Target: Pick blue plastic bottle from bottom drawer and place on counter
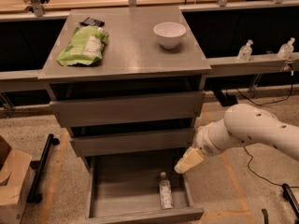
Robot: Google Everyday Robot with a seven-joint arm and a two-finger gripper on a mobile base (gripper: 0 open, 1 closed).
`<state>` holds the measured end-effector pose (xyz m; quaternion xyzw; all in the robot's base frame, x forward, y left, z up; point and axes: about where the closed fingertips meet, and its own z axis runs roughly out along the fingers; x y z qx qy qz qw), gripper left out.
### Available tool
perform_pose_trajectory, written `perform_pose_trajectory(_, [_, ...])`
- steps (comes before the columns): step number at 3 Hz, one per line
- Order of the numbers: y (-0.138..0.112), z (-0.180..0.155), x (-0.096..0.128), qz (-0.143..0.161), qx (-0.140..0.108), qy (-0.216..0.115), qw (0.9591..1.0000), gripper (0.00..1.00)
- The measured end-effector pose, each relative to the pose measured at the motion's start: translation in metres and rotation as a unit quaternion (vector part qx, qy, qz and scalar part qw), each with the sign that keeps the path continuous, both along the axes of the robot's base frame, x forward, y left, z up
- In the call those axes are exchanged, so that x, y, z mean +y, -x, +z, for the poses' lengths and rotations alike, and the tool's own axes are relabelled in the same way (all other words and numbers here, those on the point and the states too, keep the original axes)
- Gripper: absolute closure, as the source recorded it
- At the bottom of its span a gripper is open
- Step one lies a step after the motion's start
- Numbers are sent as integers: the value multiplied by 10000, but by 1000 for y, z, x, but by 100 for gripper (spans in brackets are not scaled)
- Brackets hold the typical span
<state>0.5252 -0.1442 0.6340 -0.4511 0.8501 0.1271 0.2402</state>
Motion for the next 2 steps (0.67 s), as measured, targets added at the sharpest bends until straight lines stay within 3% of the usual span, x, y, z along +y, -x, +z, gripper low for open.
perform_pose_trajectory(2, [-20, -87, -7, -618, 335, 10, 9975, 0])
